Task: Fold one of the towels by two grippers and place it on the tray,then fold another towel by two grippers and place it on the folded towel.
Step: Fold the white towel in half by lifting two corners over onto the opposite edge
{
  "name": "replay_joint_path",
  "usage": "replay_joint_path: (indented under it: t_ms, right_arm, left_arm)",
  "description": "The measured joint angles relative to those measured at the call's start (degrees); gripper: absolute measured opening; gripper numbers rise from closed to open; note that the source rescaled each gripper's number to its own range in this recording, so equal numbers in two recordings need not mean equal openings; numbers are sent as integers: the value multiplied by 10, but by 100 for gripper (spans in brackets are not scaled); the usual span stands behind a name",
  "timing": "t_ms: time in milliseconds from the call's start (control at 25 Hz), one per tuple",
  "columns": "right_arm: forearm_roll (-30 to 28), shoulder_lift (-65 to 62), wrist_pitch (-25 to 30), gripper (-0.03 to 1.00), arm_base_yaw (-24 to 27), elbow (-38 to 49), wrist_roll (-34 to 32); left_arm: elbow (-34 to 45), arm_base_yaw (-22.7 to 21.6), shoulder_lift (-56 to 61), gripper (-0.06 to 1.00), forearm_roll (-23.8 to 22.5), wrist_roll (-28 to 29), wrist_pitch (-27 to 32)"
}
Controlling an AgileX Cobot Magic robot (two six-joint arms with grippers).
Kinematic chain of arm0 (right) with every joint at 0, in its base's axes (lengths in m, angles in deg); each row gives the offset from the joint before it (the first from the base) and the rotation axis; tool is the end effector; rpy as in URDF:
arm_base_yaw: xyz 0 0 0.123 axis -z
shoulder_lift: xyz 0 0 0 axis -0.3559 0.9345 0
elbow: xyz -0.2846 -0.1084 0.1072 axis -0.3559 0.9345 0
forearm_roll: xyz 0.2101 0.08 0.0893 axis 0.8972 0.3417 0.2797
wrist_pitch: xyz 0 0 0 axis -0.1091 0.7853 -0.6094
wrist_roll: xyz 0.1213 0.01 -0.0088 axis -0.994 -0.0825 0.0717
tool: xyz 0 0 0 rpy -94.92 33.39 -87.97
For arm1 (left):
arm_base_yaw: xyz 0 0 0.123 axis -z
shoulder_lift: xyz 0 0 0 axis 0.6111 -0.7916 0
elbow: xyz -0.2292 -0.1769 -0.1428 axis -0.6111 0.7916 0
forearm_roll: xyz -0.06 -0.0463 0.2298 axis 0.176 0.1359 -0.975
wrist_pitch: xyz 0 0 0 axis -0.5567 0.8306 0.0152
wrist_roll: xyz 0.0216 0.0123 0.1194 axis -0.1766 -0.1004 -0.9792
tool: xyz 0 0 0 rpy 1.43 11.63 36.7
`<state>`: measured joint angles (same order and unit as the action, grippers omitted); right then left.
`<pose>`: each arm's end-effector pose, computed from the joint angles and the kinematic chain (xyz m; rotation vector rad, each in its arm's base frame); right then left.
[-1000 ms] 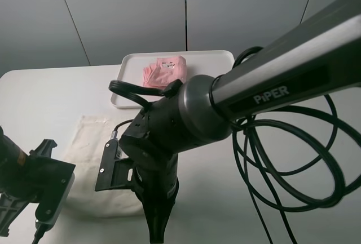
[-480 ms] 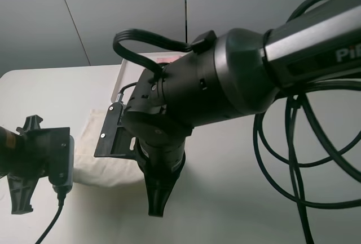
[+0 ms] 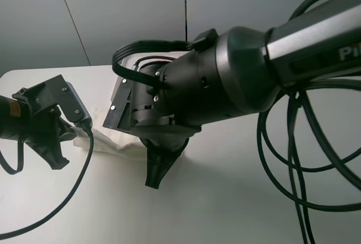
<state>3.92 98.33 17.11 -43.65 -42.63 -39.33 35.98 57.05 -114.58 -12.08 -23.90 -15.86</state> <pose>0.2057 0.3190 0.1644 -1.5397 2.2486 -0.3392 0.2246 -0.0762 0.1814 1.1532 2.2830 0.1297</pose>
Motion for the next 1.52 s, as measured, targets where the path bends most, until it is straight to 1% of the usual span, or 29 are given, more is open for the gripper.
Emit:
replay_joint_path:
  t_ms: [80, 200, 320, 400, 520, 640, 760, 1080, 1280, 1320, 1400, 1440, 1520]
  right_arm:
    - [-13, 0, -11, 0, 12, 0, -28]
    - [-15, 0, -29, 0, 41, 0, -55]
    - [-18, 0, -48, 0, 71, 0, -67]
    - [-18, 0, -69, 0, 84, 0, -69]
    - [-14, 0, -97, 0, 98, 0, -72]
    - [-12, 0, -118, 0, 108, 0, -72]
    - [-12, 0, -128, 0, 118, 0, -73]
    - [-10, 15, -164, 0, 159, 0, -105]
    - [-10, 26, -188, 1, 178, 0, -118]
    - [-10, 28, -195, 2, 182, 0, -123]
    - [-9, 34, -209, 9, 187, 0, -129]
    - [-9, 36, -211, 15, 189, 0, -136]
    - [-7, 40, -215, 29, 193, 0, -145]
  left_arm:
    - [-1, 0, 0, 1, 0, 7, -7]
    - [-2, -5, -7, 1, 0, 16, -10]
    - [-8, -32, -33, 1, 1, 58, -17]
    - [-21, -48, -50, 1, 3, 70, -22]
    - [-40, -56, -67, 1, 4, 77, -27]
    - [-56, -59, -90, 1, 8, 79, -27]
    - [-70, -60, -121, 1, 18, 79, -27]
    - [-119, -60, -166, 1, 25, 96, -49]
    - [-147, -60, -192, 1, 25, 109, -46]
    - [-150, -60, -195, 1, 26, 109, -43]
    - [-153, -60, -198, 2, 26, 111, -39]
    - [-153, -60, -198, 4, 26, 112, -38]
    - [-153, -61, -198, 12, 26, 118, -37]
